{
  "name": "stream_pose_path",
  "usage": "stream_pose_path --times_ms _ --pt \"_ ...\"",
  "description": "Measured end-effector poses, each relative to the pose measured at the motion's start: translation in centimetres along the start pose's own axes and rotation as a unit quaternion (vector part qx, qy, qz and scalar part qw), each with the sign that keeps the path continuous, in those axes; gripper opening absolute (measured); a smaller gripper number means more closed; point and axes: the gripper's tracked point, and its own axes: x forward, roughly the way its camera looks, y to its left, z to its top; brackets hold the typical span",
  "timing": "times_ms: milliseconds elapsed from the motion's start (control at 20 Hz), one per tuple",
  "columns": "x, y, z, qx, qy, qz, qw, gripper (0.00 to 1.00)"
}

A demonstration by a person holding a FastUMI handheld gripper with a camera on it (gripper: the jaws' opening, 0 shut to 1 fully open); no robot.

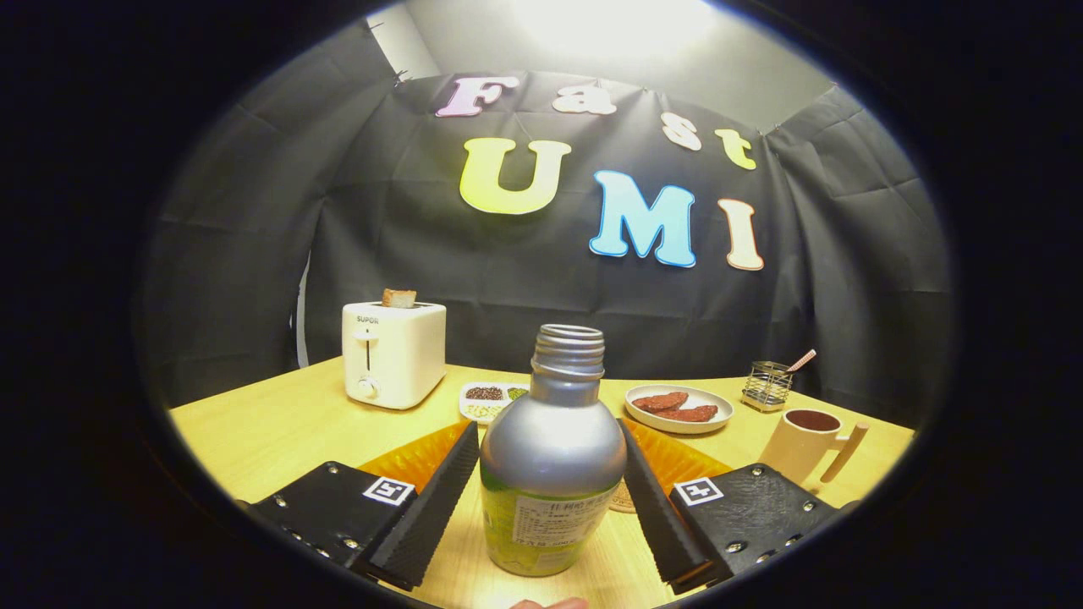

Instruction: Take the bottle from table, then pour the juice into the cup, finally place the bottle on the coaster

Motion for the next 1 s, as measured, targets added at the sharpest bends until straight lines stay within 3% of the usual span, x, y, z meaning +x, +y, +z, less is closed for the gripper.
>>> stream_pose_path --times_ms 100,200,350,750,1000 --pt "0.1 0.2 -0.2 0.004 0.003 0.004 1.000 0.94" --pt "0.3 0.5 -0.1 0.012 0.001 0.016 1.000 0.83" --pt "0.1 -0.6 0.5 0.020 0.004 0.005 1.000 0.80" --pt "0.3 -4.8 5.5 0.072 -0.041 -0.031 0.996 0.80" --pt "1.9 -7.9 5.4 0.142 -0.027 -0.050 0.988 0.80"
